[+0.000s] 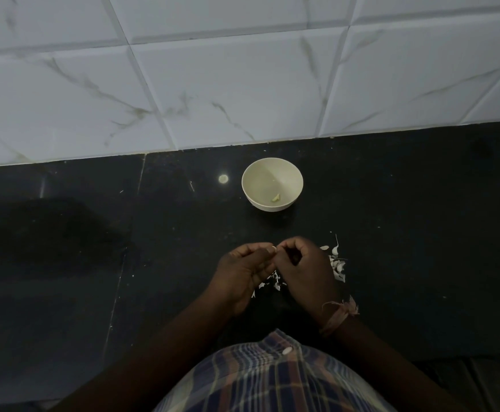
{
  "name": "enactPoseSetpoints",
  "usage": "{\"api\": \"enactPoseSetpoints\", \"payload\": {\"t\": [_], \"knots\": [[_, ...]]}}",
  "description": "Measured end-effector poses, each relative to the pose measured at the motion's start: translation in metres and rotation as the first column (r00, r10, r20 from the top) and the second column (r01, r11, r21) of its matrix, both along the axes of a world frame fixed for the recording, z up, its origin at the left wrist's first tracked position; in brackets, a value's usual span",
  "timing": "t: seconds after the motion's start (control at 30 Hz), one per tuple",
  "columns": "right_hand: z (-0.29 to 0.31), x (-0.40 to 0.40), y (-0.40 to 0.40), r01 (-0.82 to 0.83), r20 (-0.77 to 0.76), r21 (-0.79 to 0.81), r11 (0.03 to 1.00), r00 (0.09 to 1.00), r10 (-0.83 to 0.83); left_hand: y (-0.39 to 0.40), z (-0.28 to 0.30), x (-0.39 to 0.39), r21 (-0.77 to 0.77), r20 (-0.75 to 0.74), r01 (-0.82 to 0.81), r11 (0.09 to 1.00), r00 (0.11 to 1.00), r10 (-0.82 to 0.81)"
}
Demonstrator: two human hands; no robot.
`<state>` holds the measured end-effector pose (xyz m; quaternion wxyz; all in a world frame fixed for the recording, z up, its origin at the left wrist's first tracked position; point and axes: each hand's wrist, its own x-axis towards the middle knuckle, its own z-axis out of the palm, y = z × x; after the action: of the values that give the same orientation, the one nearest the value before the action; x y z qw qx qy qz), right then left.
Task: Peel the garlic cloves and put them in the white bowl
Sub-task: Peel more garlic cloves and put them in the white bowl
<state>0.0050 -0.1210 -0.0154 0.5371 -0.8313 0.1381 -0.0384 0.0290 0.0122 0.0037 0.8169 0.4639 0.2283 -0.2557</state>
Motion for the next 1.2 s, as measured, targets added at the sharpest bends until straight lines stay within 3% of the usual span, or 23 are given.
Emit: {"api": "enactPoseSetpoints", "payload": {"t": [0.17,0.5,0.87,1.2], "knots": [[0.006,-0.003,-0.003,-0.102,0.019,-0.118,0.988,0.994,0.105,0.002,-0.002,-0.011,0.07,0.095,-0.016,0.997,0.995,0.009],[0.013,-0.012,-0.007,-0.184,-0.023,-0.019,0.983,0.983,0.183,0.012,-0.006,-0.024,0.127,0.157,0.033,0.991,0.986,-0.053],[0.02,-0.013,-0.009,-0.176,-0.104,0.04,0.984,0.978,0.179,0.017,0.002,-0.023,-0.016,0.077,0.124,0.992,0.99,-0.122],[0.016,-0.022,-0.007,-0.139,-0.125,0.149,0.979,0.979,0.158,0.017,0.001,-0.028,-0.044,0.054,0.124,0.991,0.991,-0.122]]}}
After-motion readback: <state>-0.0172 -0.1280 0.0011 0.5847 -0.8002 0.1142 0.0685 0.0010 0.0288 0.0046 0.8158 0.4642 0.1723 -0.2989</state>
